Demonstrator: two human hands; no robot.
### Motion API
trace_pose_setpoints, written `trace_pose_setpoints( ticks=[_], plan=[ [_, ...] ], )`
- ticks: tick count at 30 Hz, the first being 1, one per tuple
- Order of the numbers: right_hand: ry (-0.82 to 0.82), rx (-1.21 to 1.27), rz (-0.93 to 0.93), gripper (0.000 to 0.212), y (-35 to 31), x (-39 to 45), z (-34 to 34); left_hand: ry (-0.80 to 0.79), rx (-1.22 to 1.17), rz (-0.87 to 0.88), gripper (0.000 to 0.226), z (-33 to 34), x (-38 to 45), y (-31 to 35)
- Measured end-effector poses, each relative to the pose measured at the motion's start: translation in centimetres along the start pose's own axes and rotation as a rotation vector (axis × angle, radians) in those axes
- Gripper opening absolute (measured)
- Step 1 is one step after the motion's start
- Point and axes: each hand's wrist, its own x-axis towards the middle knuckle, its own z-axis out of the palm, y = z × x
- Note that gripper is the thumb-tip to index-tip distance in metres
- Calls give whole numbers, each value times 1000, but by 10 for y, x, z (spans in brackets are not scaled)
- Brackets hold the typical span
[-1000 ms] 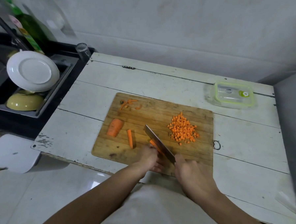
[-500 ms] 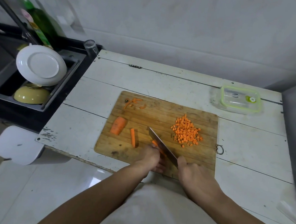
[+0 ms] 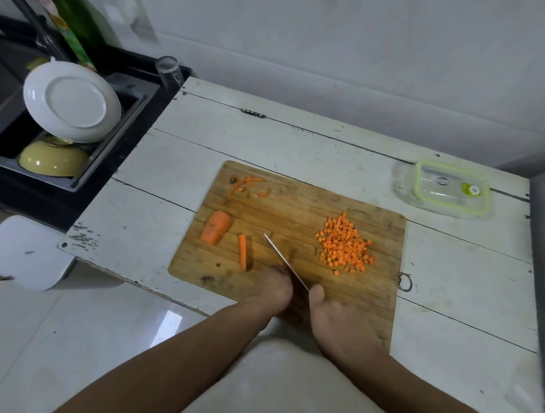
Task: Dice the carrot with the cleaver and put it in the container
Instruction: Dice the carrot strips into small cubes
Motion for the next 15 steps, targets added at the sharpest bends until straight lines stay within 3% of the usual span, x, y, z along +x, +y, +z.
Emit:
trace_pose_setpoints(
  ticks=[10,15],
  plan=[
    [112,103,16,27,-1,16,8,50,4,-22,41,1,-11,5],
    [201,564,120,13,37,4,16,17,-7,-29,42,-1,-22,8]
  ],
)
